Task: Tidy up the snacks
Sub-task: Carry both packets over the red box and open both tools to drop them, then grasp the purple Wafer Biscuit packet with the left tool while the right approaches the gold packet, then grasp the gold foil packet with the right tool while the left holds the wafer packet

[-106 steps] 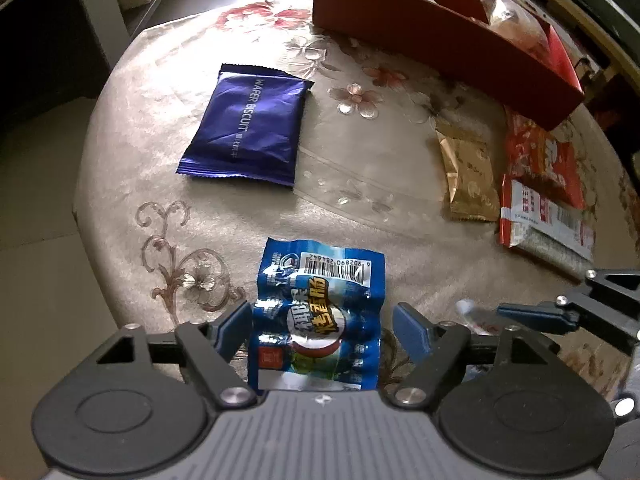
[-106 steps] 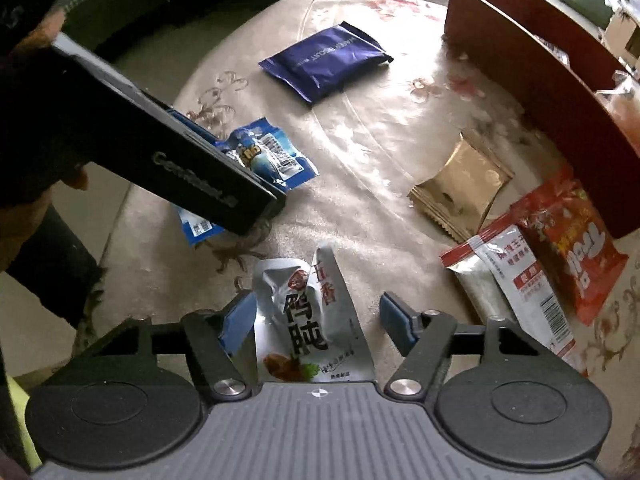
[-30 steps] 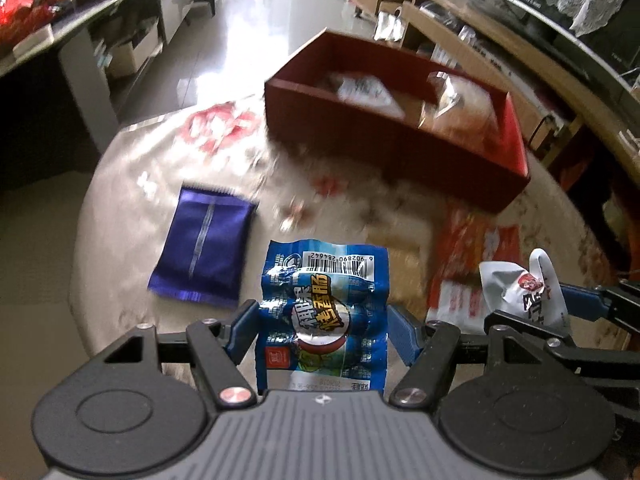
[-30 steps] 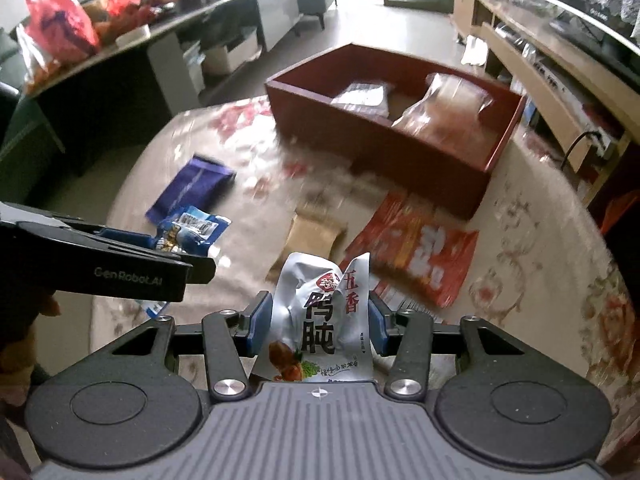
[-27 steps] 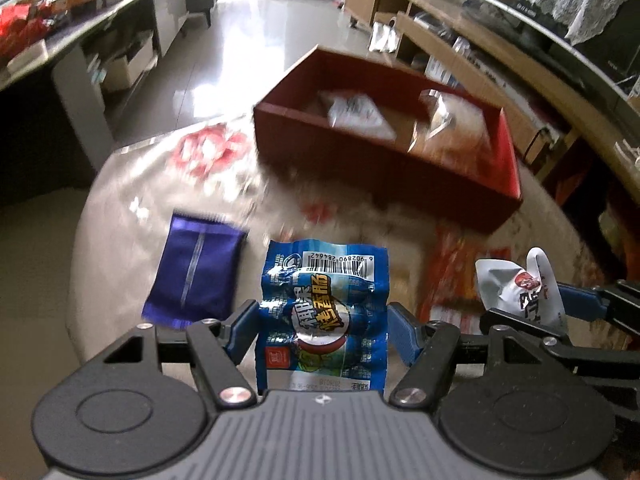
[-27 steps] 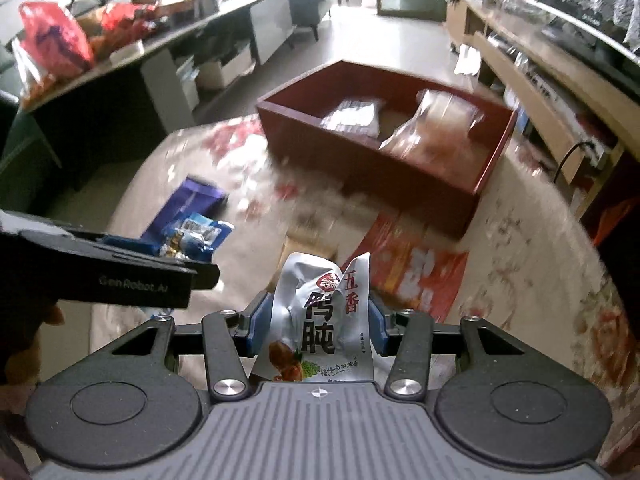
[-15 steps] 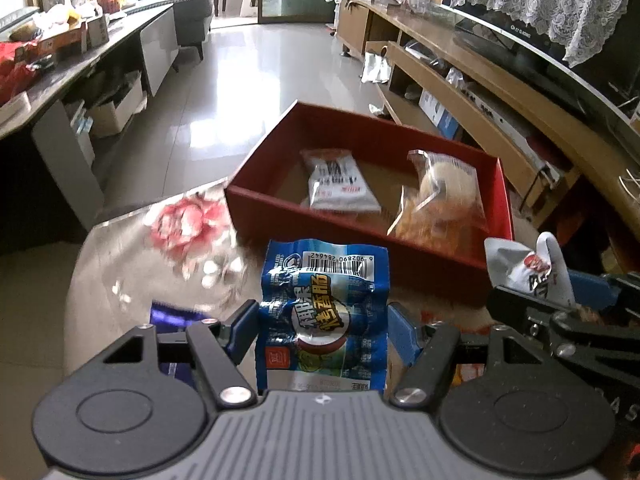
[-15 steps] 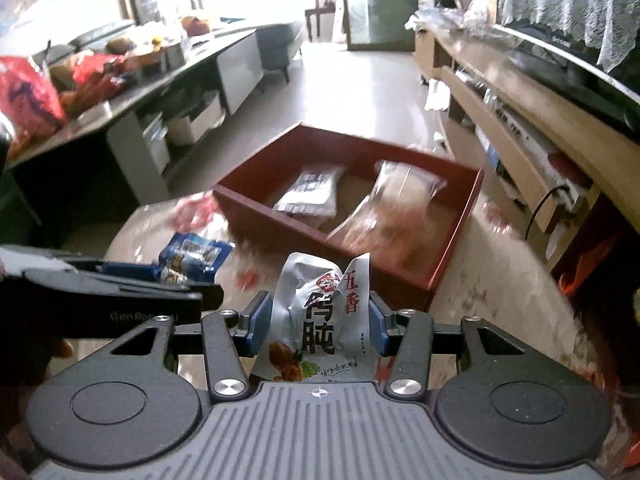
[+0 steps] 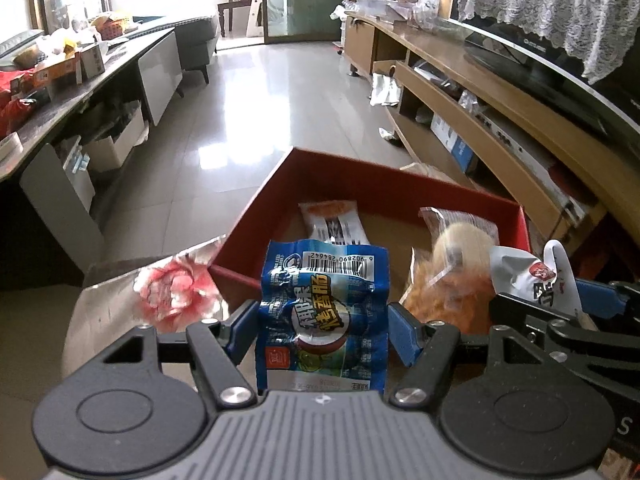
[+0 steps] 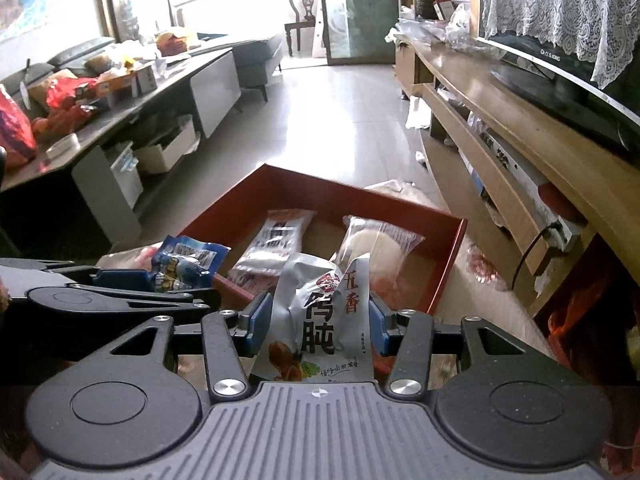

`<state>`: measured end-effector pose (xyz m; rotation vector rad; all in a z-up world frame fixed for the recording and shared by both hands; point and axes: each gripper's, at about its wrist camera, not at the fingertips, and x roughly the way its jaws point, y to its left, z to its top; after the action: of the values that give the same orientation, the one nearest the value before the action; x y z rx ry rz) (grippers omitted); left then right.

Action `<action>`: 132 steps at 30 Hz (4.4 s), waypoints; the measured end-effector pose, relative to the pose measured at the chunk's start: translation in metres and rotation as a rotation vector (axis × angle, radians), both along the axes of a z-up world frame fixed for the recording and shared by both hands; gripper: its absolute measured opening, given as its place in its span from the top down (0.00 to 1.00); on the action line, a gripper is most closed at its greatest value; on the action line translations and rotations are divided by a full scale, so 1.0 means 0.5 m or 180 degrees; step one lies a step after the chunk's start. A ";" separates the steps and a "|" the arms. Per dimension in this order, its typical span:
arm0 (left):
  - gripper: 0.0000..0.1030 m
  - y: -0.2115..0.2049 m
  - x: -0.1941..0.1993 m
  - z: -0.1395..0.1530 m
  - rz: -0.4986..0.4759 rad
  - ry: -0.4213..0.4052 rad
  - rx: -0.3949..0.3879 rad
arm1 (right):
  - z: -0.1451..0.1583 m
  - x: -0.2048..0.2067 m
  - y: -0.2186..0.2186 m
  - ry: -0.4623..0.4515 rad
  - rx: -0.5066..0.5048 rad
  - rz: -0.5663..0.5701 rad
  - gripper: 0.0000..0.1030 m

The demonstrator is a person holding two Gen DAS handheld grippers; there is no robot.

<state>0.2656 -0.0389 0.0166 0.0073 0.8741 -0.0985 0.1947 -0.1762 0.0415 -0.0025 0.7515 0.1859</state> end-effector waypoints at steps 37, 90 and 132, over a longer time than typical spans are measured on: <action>0.30 -0.037 0.152 -0.098 0.0162 0.0170 0.0259 | -0.079 0.149 -0.010 0.0192 -0.0142 -0.0086 0.42; 0.22 0.168 -0.061 -0.069 0.0301 0.0300 0.0197 | -0.052 -0.004 0.087 0.0245 -0.0330 0.0262 0.26; 0.31 0.195 -0.128 -0.189 0.0292 0.0884 0.0159 | -0.211 -0.059 0.198 0.1203 -0.0468 0.0555 0.27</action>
<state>0.2014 0.0585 -0.0777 0.0002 1.1526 0.0089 0.1652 -0.0774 -0.0639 -0.1772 1.1421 0.3016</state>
